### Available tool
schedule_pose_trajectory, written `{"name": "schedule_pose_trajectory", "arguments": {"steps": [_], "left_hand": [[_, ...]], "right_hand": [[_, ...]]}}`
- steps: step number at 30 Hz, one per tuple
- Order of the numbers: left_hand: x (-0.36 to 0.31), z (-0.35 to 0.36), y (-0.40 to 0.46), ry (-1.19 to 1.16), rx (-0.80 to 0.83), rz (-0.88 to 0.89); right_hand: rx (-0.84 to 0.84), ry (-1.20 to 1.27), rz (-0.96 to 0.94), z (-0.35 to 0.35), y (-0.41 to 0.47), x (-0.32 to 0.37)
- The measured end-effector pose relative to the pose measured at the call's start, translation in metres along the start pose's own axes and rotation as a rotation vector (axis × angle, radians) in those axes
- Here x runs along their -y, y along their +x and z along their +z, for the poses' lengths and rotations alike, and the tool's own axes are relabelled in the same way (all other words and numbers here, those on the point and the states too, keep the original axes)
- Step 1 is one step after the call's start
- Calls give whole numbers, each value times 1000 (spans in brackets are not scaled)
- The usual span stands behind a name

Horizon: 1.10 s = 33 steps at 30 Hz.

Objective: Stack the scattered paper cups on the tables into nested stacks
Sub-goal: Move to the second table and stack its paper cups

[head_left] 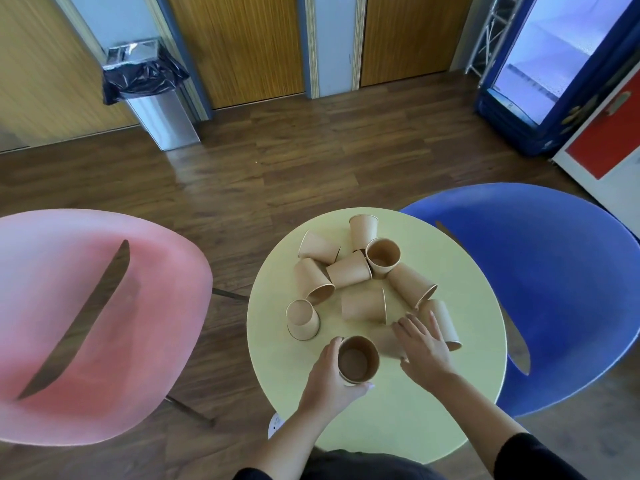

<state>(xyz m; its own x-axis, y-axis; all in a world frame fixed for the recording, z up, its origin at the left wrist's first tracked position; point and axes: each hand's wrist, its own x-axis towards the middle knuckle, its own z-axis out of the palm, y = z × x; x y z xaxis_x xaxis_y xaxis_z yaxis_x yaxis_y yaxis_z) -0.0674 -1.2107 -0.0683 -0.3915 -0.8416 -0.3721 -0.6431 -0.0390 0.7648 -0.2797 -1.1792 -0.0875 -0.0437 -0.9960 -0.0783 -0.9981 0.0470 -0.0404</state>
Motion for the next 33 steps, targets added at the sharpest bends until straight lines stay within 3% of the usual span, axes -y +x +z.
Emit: {"name": "schedule_pose_trajectory", "arguments": {"steps": [14, 20, 33], "left_hand": [[3, -4, 6, 21, 23, 40], [2, -6, 7, 7, 39, 0], [-5, -9, 6, -3, 47, -37]], "right_hand": [[-160, 349, 114, -90, -8, 14], [-187, 466, -49, -106, -11, 36], [-35, 265, -249, -85, -3, 67]]}}
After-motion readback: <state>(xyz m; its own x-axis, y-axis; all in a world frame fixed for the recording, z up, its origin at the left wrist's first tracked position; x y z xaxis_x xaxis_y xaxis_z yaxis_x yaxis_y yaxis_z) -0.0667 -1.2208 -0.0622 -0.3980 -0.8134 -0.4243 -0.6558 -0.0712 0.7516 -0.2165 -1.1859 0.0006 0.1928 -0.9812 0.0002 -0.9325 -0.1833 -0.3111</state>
